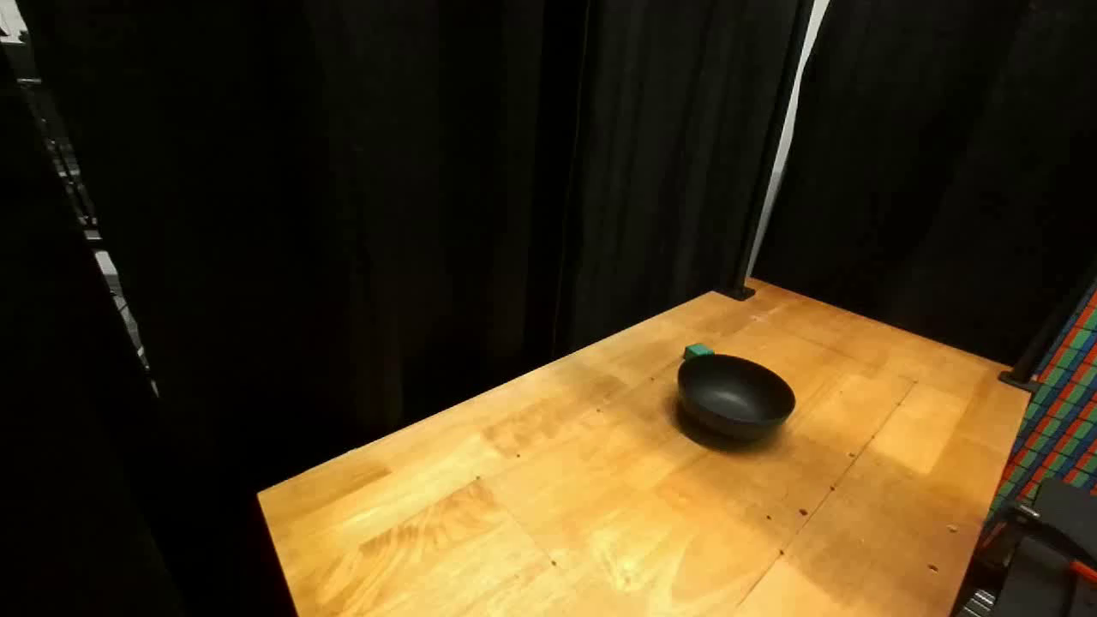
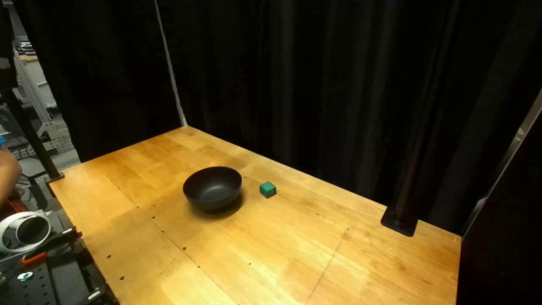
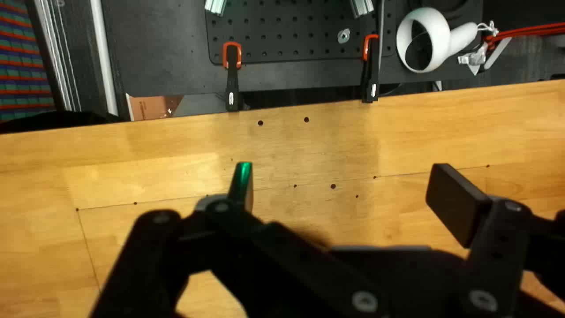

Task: Put the green block inside the bowl

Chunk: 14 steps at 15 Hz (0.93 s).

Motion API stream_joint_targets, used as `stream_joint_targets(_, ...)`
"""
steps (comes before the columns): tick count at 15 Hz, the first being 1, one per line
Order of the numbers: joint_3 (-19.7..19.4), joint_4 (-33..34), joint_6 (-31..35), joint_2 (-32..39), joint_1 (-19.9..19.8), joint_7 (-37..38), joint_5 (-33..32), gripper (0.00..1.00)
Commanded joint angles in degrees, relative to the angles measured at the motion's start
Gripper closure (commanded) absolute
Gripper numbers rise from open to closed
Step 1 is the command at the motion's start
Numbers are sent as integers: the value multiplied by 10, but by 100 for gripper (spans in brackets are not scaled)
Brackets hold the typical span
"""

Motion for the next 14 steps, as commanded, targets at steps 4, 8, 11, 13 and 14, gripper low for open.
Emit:
stream_joint_targets(4,1,8,-1,-2,-2,-1,1,0)
stream_joint_targets(8,1,8,-1,-2,-2,-1,1,0)
stream_joint_targets(11,1,8,-1,-2,-2,-1,1,0)
stream_joint_targets(13,6,-11,47,31,-13,20,-9,0)
stream_joint_targets(14,6,-22,92,60,-22,41,-12,0)
